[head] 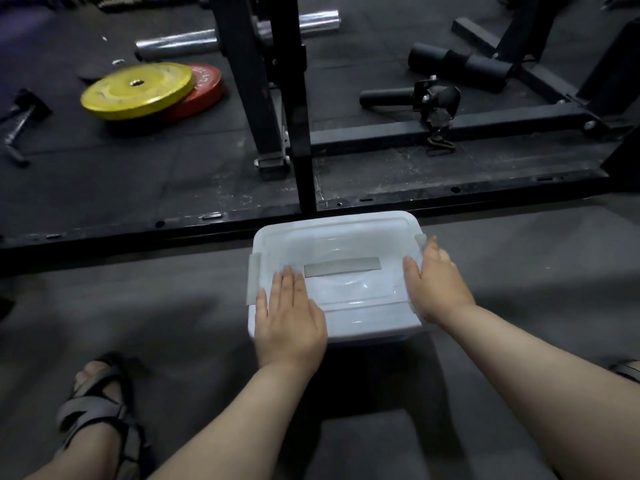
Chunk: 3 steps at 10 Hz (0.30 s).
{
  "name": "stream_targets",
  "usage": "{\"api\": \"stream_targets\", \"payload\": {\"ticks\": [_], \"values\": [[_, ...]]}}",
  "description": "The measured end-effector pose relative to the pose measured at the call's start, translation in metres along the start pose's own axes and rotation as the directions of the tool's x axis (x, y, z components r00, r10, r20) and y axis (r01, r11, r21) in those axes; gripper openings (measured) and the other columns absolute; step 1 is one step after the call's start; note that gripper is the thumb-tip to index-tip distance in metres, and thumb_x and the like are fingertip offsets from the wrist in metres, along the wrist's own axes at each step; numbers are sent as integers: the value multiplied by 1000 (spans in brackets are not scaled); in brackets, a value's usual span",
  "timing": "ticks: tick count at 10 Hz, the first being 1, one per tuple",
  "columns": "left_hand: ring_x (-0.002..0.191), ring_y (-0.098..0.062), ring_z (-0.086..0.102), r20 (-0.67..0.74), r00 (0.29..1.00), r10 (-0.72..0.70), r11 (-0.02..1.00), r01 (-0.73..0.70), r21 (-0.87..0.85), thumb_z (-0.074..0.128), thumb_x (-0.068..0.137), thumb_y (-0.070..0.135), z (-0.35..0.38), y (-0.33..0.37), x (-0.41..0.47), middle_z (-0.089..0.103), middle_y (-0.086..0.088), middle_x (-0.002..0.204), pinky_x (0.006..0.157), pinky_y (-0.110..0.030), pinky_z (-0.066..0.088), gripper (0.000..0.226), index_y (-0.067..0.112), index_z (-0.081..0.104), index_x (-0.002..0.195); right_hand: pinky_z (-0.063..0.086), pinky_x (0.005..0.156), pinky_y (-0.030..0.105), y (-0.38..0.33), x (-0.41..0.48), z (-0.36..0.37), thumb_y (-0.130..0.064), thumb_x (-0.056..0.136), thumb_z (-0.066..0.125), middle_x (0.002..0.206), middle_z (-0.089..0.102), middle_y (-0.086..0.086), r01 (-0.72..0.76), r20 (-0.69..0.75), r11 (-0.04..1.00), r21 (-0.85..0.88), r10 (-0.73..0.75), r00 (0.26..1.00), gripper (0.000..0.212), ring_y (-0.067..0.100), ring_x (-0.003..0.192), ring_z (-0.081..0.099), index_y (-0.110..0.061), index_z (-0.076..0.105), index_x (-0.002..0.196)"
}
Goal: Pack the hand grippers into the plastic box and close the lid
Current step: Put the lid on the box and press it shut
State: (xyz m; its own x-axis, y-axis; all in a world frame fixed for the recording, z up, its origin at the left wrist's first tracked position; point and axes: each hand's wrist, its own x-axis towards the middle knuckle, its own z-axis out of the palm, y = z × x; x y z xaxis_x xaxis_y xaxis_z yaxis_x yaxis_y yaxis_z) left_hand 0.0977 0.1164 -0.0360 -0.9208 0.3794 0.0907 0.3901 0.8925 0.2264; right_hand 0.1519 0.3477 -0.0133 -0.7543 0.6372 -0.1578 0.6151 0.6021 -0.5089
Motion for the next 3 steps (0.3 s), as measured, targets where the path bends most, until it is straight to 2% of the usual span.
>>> {"api": "stream_targets", "payload": {"ticks": [1, 2, 3], "values": [[144, -24, 32, 31, 994, 109, 994, -109, 24, 24, 94, 30, 2, -11, -14, 35, -9, 155, 119, -48, 16, 60, 5, 40, 147, 30, 111, 48, -3, -10, -7, -44, 101, 30, 158, 17, 12, -7, 49, 999, -41, 9, 999, 72, 33, 140, 26, -7, -1, 155], [150, -22, 13, 95, 985, 142, 985, -150, 81, 8, 92, 37, -7, -19, -25, 9, -3, 162, 121, -45, 3, 68, 12, 19, 154, 27, 113, 46, -11, -27, -13, -45, 102, 28, 162, 5, 10, -77, 157, 993, -90, 90, 983, 75, 34, 143, 22, -6, -7, 155], [145, -21, 29, -16, 963, 271, 961, -269, 56, 33, 82, 34, 8, -32, -49, 38, -10, 153, 114, -40, 15, 64, 8, 44, 139, 26, 113, 43, -17, -49, -25, -46, 100, 33, 160, 10, 18, -183, 264, 972, -145, 216, 940, 79, 36, 142, 28, -3, -5, 154]]}}
